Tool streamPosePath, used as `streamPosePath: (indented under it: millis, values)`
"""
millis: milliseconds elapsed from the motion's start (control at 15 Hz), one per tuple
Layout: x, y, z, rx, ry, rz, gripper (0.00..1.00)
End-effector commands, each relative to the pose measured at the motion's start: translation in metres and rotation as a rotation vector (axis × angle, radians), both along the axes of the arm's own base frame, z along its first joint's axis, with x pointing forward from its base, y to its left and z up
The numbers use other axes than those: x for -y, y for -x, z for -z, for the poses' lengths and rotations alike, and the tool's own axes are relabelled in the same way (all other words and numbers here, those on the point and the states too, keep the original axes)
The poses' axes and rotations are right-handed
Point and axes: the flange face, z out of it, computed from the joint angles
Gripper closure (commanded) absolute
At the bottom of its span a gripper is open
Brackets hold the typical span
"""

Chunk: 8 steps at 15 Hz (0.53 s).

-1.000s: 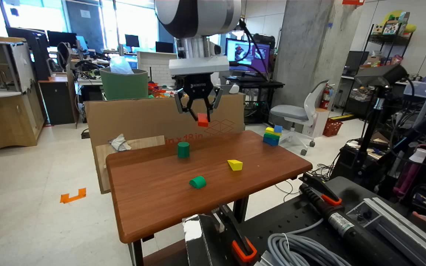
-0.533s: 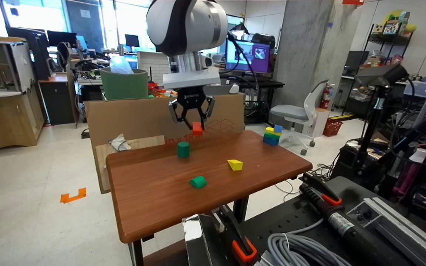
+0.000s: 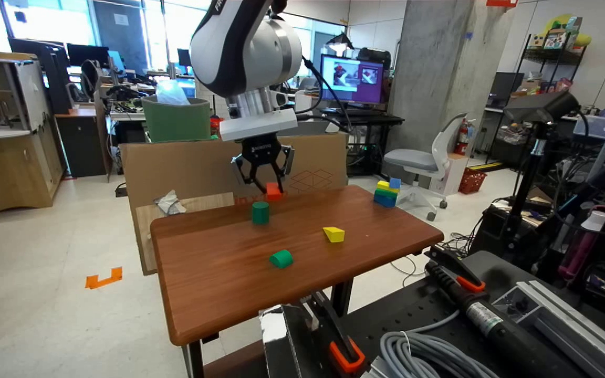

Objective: Put the orange block on top of the green block at the back.

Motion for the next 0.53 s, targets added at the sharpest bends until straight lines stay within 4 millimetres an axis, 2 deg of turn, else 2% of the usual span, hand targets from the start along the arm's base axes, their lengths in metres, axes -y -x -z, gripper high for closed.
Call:
streamPosePath:
  millis: [0, 467]
  values:
    - [-0.009, -0.018, 0.007, -0.015, 0.051, -0.033, 0.87]
    - [-0.031, -0.024, 0.025, -0.045, 0.08, -0.078, 0.87]
